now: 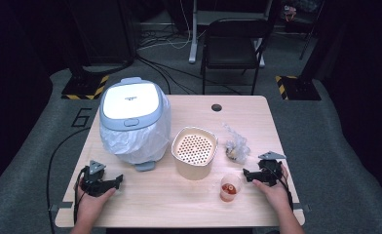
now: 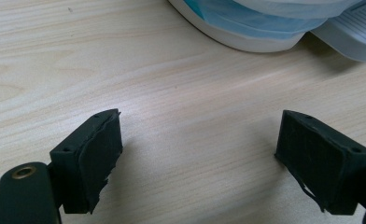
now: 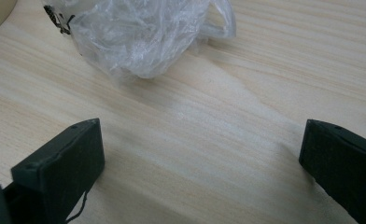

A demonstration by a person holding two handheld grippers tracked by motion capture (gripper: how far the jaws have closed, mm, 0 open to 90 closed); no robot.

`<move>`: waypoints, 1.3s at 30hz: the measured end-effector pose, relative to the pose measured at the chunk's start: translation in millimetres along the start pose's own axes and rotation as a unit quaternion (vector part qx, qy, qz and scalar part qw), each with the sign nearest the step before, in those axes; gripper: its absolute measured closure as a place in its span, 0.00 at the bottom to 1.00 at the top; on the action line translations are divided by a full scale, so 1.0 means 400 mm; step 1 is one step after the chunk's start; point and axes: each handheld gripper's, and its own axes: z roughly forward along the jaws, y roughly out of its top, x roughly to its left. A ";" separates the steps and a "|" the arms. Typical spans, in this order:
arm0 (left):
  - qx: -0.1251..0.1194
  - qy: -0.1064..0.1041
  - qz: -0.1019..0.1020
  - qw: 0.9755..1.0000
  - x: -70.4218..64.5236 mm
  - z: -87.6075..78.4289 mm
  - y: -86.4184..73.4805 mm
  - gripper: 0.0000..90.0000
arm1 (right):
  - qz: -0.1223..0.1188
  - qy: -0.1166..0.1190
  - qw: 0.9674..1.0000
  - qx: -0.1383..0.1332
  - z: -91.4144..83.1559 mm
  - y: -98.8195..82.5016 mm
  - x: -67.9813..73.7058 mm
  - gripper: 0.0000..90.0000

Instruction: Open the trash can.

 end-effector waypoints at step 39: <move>-0.007 -0.079 0.021 0.997 -0.048 -0.033 0.035 0.44 | 0.001 -0.003 1.000 0.001 -0.003 -0.003 0.003 0.00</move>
